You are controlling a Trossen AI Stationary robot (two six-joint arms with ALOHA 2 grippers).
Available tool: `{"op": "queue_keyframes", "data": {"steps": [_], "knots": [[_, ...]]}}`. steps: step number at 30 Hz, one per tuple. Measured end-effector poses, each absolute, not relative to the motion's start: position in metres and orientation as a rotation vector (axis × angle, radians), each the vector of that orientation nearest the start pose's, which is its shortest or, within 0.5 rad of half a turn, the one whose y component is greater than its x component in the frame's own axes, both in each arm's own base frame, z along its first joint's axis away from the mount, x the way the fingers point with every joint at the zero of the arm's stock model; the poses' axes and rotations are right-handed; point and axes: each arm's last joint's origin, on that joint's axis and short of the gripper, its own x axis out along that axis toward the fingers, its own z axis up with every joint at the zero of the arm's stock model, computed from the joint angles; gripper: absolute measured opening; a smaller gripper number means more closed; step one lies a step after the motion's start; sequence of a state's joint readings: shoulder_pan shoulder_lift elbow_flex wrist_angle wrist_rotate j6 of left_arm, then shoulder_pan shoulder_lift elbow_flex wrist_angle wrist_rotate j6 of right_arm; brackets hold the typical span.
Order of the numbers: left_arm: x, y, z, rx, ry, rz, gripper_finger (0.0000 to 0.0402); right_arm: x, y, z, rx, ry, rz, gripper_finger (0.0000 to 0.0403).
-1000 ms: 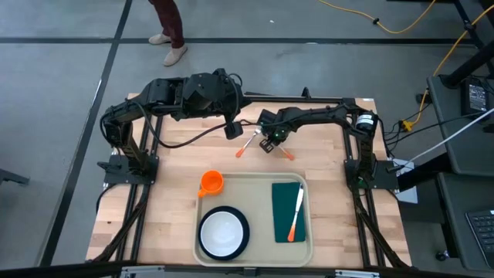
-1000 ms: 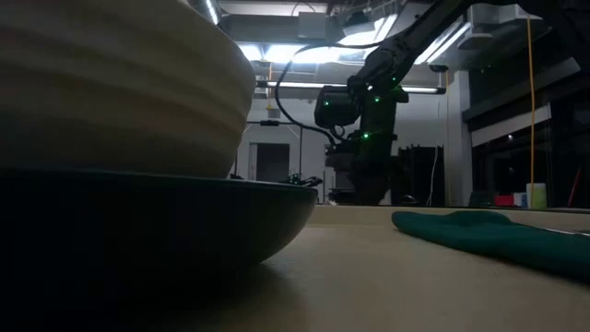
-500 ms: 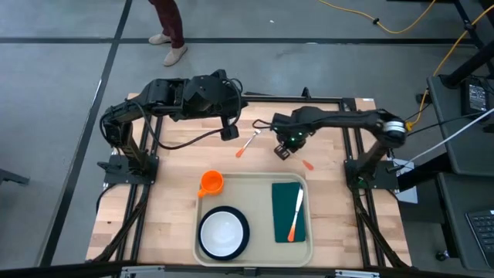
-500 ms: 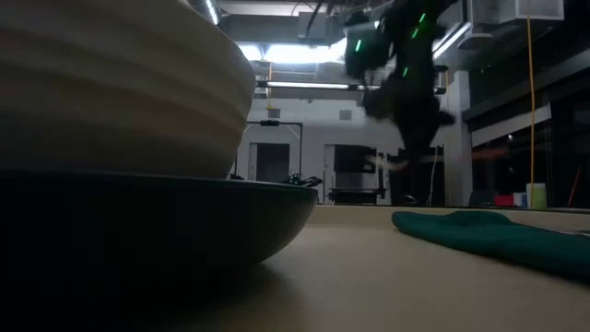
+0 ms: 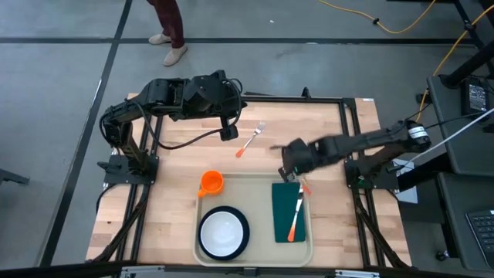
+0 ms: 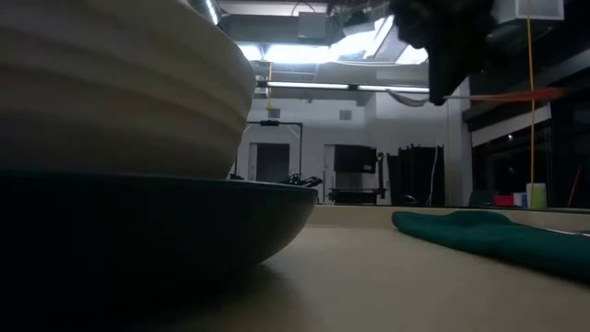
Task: Set up tray
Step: Put the orange spoon on top of the green napkin to the left of the orange knife
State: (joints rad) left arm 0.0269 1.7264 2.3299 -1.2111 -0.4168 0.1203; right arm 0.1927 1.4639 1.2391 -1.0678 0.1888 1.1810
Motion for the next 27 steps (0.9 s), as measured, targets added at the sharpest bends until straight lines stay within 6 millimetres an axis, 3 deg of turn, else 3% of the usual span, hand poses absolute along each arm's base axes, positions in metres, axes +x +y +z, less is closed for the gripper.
{"op": "queue_keyframes", "data": {"steps": [5,10,21,27], "knots": [[0.305,0.02,0.499,0.227,0.624,0.396,0.0004,0.263,0.089,0.256,0.864,0.957,-0.706,0.0015],[0.305,0.025,0.499,0.218,0.622,0.422,0.0004,0.259,0.112,0.233,0.99,0.856,-0.666,0.0015],[0.299,0.052,0.5,0.392,0.693,0.44,0.0004,0.263,0.127,0.205,1.238,0.757,-0.79,0.0015],[0.292,0.069,0.501,0.403,0.712,0.418,0.0004,0.269,0.131,0.189,1.327,0.774,-0.903,0.0015]]}}
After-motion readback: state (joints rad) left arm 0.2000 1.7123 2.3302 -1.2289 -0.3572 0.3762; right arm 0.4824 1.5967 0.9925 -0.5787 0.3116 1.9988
